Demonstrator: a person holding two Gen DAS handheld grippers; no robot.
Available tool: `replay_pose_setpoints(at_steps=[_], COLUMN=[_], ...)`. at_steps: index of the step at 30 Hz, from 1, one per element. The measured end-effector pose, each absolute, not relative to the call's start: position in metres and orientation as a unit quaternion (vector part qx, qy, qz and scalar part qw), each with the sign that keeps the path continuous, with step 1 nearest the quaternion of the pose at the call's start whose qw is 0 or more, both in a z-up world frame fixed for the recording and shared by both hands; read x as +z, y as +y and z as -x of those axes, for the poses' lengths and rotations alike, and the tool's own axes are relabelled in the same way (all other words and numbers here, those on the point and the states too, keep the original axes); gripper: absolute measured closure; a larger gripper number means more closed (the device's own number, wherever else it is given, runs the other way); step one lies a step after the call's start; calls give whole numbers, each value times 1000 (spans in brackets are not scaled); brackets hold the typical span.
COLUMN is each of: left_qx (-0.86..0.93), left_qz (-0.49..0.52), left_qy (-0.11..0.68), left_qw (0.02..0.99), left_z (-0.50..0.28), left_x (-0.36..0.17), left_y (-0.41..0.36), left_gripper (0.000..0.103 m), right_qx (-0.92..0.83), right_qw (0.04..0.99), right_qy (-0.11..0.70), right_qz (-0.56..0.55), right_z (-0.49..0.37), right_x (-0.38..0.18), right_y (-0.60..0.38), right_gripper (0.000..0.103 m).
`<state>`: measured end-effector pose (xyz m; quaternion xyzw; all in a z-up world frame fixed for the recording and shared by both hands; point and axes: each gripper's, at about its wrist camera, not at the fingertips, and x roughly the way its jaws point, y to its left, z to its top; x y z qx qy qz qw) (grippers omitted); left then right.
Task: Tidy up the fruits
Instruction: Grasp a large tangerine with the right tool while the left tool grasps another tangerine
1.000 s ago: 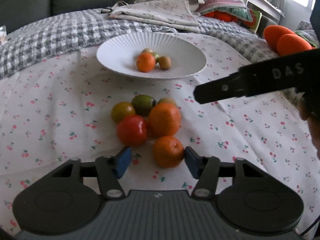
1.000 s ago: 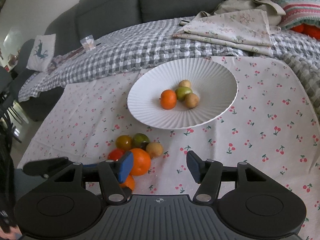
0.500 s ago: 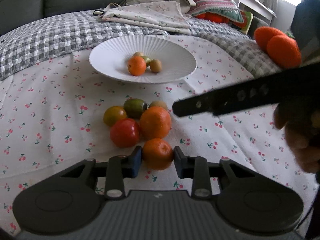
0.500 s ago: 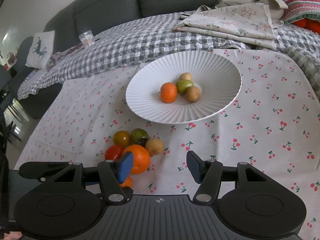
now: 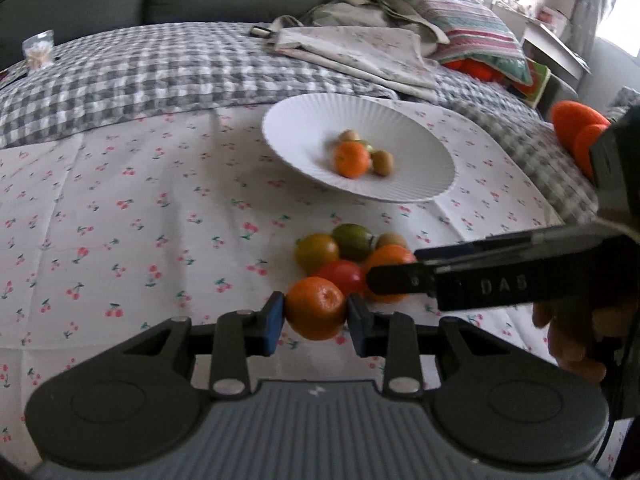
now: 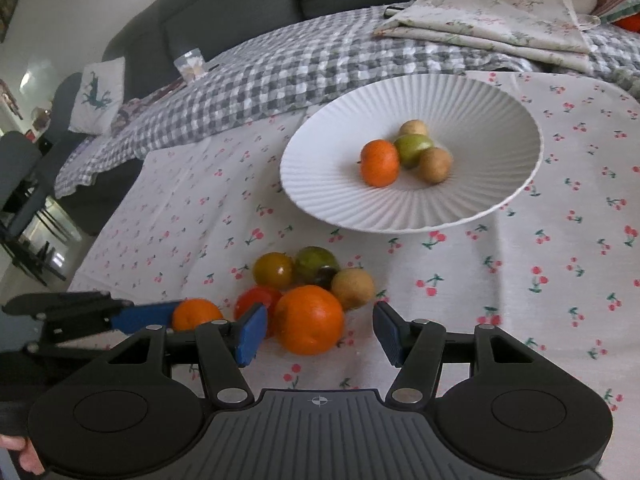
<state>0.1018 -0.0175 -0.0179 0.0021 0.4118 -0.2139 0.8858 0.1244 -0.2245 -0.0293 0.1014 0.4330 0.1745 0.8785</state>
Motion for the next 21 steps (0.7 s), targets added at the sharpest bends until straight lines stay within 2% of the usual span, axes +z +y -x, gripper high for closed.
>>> replay_pose_setpoints(at_steps=[9,11,13,21], left_qx=[-200,-199,-200,-199], left_qz=[0,1,0,1], left_qy=[413,414,413,408], left_qw=[888,888,889,891], left_z=[-105,-106,-106,-106], left_x=[-21,-21,-20,-18], left_y=[-8,-8,-8,-8], left_gripper=[71,71,71,71], right_qx=[200,204,203,200], right_qw=[876,877,876,870], right_qy=[426,423,426,436], right_qz=[-104,-103,-105,-112], right_z=[-129,-129,-130,-129], right_x=[-36,-35,-35,-34], right_y=[-211,-210,-212,-214], right_gripper=[45,49,64,64])
